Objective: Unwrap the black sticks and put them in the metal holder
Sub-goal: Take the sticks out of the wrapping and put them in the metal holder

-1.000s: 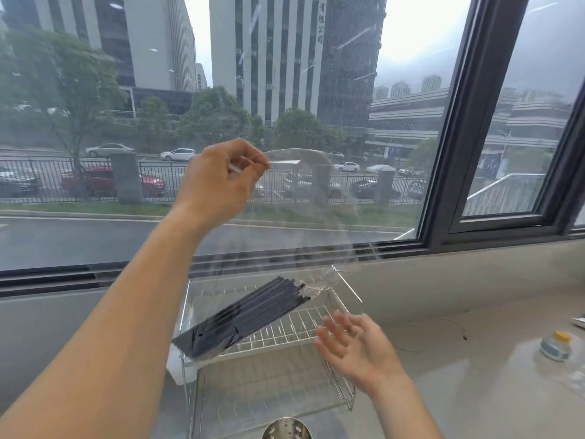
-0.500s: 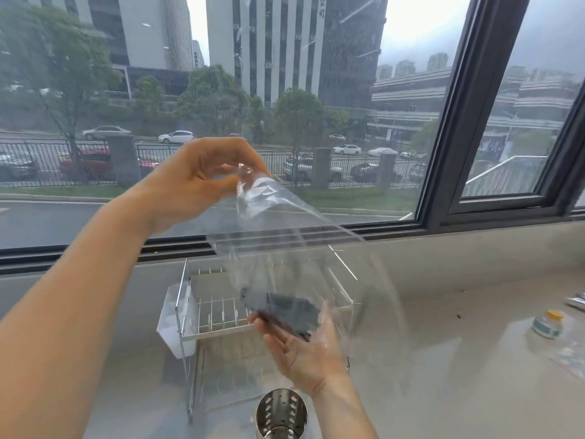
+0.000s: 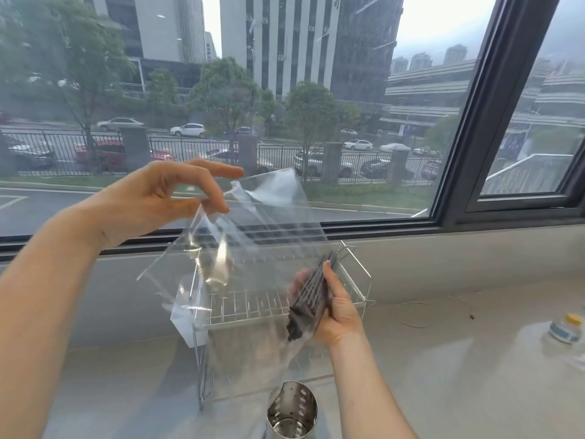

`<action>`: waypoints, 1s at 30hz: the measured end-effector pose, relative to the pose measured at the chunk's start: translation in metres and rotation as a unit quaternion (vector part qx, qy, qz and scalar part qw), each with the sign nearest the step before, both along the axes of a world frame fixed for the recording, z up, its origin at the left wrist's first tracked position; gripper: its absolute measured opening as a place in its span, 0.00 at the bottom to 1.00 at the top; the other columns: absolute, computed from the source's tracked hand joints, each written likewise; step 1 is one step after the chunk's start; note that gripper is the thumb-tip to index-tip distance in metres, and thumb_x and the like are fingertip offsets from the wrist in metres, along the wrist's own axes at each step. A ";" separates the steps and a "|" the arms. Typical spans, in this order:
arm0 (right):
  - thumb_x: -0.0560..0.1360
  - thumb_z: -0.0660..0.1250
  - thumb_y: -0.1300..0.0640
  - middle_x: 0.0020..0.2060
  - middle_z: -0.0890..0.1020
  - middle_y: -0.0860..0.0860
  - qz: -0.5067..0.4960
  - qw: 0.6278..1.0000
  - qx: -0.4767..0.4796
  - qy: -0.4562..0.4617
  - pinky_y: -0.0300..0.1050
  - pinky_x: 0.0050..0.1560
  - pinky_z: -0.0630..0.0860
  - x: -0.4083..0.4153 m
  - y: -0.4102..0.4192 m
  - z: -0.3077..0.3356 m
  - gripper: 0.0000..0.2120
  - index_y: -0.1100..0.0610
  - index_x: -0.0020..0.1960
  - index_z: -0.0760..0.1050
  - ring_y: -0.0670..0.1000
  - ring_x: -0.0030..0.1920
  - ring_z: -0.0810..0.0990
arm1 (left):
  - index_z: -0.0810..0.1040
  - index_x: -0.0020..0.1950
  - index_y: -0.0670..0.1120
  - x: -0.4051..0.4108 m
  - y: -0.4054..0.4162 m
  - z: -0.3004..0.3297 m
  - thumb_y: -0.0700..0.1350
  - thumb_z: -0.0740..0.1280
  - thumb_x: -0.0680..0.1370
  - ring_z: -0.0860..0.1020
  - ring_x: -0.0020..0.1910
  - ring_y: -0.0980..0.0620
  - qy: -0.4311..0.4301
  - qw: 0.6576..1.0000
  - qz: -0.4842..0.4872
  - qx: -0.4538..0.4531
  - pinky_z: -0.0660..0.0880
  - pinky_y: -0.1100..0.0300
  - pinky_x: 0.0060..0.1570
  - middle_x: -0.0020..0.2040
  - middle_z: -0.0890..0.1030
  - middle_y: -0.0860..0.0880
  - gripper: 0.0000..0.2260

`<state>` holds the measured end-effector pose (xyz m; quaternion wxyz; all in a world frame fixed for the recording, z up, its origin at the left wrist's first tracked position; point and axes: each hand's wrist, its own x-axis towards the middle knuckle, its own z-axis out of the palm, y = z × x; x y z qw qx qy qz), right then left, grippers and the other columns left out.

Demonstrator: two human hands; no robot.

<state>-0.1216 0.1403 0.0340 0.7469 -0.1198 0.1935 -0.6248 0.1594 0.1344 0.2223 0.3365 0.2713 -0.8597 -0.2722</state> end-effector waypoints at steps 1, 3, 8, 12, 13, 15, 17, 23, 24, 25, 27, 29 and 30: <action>0.65 0.79 0.58 0.38 0.87 0.57 -0.021 1.000 -0.005 -0.001 0.54 0.42 0.86 -0.004 -0.003 0.005 0.10 0.62 0.41 0.84 0.56 0.36 0.87 | 0.86 0.46 0.52 0.002 -0.003 -0.004 0.42 0.69 0.76 0.69 0.75 0.61 0.000 1.000 0.004 0.007 0.65 0.52 0.68 0.72 0.76 0.59 0.07; 0.67 0.75 0.61 0.35 0.86 0.55 -0.051 0.998 -0.012 0.022 0.49 0.41 0.85 -0.014 -0.005 0.010 0.03 0.61 0.38 0.84 0.53 0.33 0.86 | 0.86 0.46 0.52 0.006 -0.009 -0.014 0.41 0.69 0.76 0.67 0.76 0.61 0.003 0.999 0.019 0.027 0.63 0.50 0.71 0.73 0.75 0.61 0.08; 0.73 0.71 0.64 0.34 0.83 0.55 -0.122 0.988 -0.011 0.090 0.44 0.39 0.84 -0.047 -0.005 0.025 0.03 0.61 0.41 0.81 0.51 0.32 0.83 | 0.85 0.55 0.55 0.012 -0.024 -0.048 0.29 0.64 0.80 0.77 0.67 0.61 0.038 0.990 0.096 0.095 0.67 0.48 0.71 0.68 0.80 0.61 0.21; 0.70 0.73 0.69 0.35 0.80 0.58 -0.192 0.960 -0.008 0.203 0.45 0.32 0.82 -0.062 -0.002 0.022 0.14 0.63 0.53 0.75 0.52 0.31 0.81 | 0.81 0.62 0.60 -0.007 -0.030 -0.083 0.39 0.65 0.83 0.83 0.60 0.54 0.114 0.969 0.176 0.128 0.73 0.46 0.69 0.62 0.84 0.55 0.17; 0.72 0.73 0.69 0.34 0.81 0.58 -0.211 0.948 -0.008 0.237 0.45 0.33 0.81 -0.064 -0.001 0.021 0.13 0.63 0.55 0.75 0.53 0.31 0.81 | 0.79 0.63 0.63 -0.014 -0.032 -0.092 0.45 0.66 0.82 0.83 0.60 0.54 0.113 0.967 0.183 0.138 0.73 0.45 0.69 0.63 0.83 0.54 0.14; 0.73 0.74 0.68 0.31 0.82 0.57 -0.245 0.922 -0.015 0.298 0.46 0.32 0.80 -0.067 -0.001 0.015 0.09 0.62 0.50 0.76 0.55 0.31 0.81 | 0.74 0.68 0.66 -0.026 -0.034 -0.109 0.59 0.68 0.77 0.80 0.62 0.57 0.091 0.963 0.189 0.166 0.74 0.48 0.67 0.66 0.80 0.56 0.19; 0.72 0.75 0.67 0.29 0.82 0.55 -0.273 0.899 -0.025 0.343 0.47 0.32 0.80 -0.067 0.001 0.010 0.10 0.59 0.46 0.76 0.54 0.30 0.81 | 0.68 0.73 0.69 -0.038 -0.035 -0.127 0.66 0.69 0.71 0.78 0.61 0.65 0.069 0.961 0.182 0.197 0.74 0.57 0.59 0.66 0.78 0.61 0.30; 0.71 0.76 0.66 0.30 0.84 0.53 -0.285 0.856 -0.056 0.429 0.47 0.32 0.81 -0.049 0.008 -0.009 0.10 0.65 0.49 0.78 0.52 0.31 0.83 | 0.61 0.78 0.63 -0.064 -0.034 -0.175 0.56 0.77 0.72 0.81 0.55 0.63 0.057 0.948 0.199 0.241 0.73 0.65 0.44 0.60 0.82 0.59 0.39; 0.71 0.76 0.66 0.30 0.84 0.52 -0.292 0.849 -0.059 0.437 0.46 0.32 0.81 -0.047 0.009 -0.010 0.11 0.68 0.50 0.78 0.51 0.31 0.83 | 0.65 0.76 0.61 -0.065 -0.033 -0.181 0.54 0.77 0.73 0.83 0.51 0.63 0.061 0.947 0.213 0.231 0.73 0.66 0.43 0.57 0.83 0.58 0.35; 0.71 0.77 0.66 0.31 0.84 0.52 -0.298 0.842 -0.064 0.446 0.45 0.33 0.81 -0.045 0.009 -0.011 0.12 0.69 0.50 0.77 0.51 0.31 0.83 | 0.69 0.74 0.60 -0.065 -0.031 -0.186 0.51 0.77 0.73 0.83 0.48 0.64 0.067 0.946 0.227 0.220 0.74 0.67 0.42 0.55 0.84 0.56 0.31; 0.70 0.77 0.66 0.32 0.84 0.52 -0.302 0.828 -0.082 0.465 0.46 0.35 0.82 -0.042 0.011 -0.012 0.11 0.67 0.49 0.78 0.52 0.32 0.83 | 0.77 0.66 0.60 -0.065 -0.029 -0.196 0.49 0.77 0.74 0.83 0.47 0.61 0.081 0.944 0.247 0.204 0.75 0.68 0.41 0.52 0.85 0.54 0.22; 0.69 0.77 0.65 0.35 0.85 0.53 -0.298 0.823 -0.097 0.473 0.46 0.38 0.82 -0.039 0.012 -0.016 0.08 0.60 0.45 0.80 0.52 0.34 0.83 | 0.80 0.59 0.59 -0.063 -0.028 -0.206 0.48 0.76 0.75 0.83 0.50 0.54 0.092 0.942 0.255 0.200 0.77 0.63 0.44 0.51 0.84 0.53 0.15; 0.68 0.78 0.65 0.36 0.86 0.53 -0.295 0.822 -0.101 0.476 0.47 0.39 0.82 -0.037 0.013 -0.019 0.08 0.57 0.43 0.80 0.52 0.35 0.83 | 0.81 0.57 0.60 -0.062 -0.026 -0.211 0.48 0.76 0.75 0.83 0.51 0.52 0.098 0.940 0.257 0.204 0.78 0.61 0.45 0.50 0.84 0.53 0.13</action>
